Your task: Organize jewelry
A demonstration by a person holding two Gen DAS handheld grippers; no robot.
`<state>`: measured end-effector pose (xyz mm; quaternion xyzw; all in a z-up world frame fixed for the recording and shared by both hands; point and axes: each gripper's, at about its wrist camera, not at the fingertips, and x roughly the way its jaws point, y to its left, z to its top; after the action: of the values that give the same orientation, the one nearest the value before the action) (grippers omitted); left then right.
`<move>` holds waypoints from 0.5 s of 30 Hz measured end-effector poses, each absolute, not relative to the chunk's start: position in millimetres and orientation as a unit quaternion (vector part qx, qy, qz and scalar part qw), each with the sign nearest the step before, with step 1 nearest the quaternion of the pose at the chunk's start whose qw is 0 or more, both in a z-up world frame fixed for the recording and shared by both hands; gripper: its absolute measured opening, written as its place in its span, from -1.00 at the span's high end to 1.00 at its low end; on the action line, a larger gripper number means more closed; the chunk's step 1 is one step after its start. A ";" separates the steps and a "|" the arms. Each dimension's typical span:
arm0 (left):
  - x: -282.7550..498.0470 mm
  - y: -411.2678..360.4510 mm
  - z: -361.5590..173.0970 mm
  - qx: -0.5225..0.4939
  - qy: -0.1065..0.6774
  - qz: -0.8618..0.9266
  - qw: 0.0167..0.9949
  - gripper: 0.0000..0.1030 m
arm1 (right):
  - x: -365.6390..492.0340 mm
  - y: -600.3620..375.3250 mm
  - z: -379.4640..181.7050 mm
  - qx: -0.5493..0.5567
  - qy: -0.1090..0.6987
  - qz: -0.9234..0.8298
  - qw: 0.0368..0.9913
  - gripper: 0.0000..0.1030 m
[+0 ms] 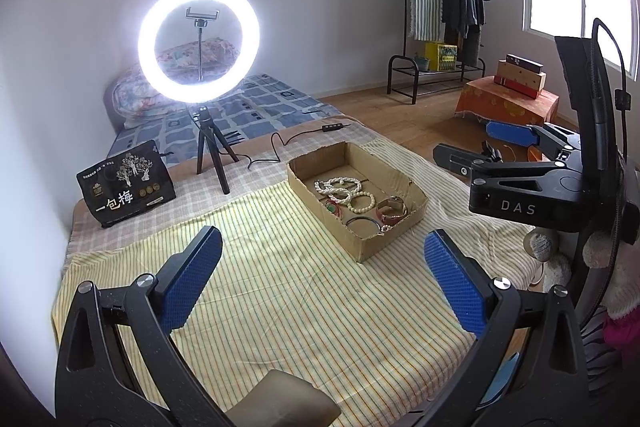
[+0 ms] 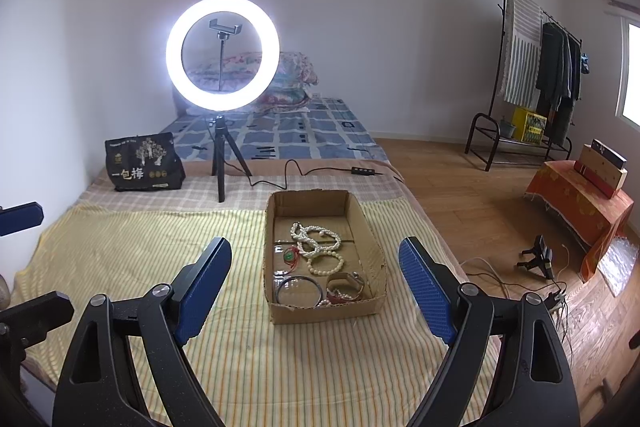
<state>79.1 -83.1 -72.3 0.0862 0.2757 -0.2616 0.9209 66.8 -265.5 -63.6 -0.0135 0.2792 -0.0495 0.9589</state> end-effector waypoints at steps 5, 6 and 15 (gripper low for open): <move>78.9 -82.7 -72.3 0.087 0.276 -0.262 0.921 -0.99 | 66.8 -265.2 -63.5 -0.014 0.279 -0.050 0.959 -0.67; 79.0 -82.8 -72.3 0.087 0.275 -0.262 0.921 -0.99 | 66.7 -265.1 -63.4 -0.014 0.279 -0.050 0.959 -0.67; 79.2 -82.6 -72.6 0.086 0.275 -0.261 0.921 -0.99 | 65.8 -265.7 -63.4 -0.015 0.281 -0.048 0.958 -0.67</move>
<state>79.2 -82.6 -72.6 0.0859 0.2753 -0.2615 0.9211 65.8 -265.7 -63.4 -0.0148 0.2808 -0.0479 0.9584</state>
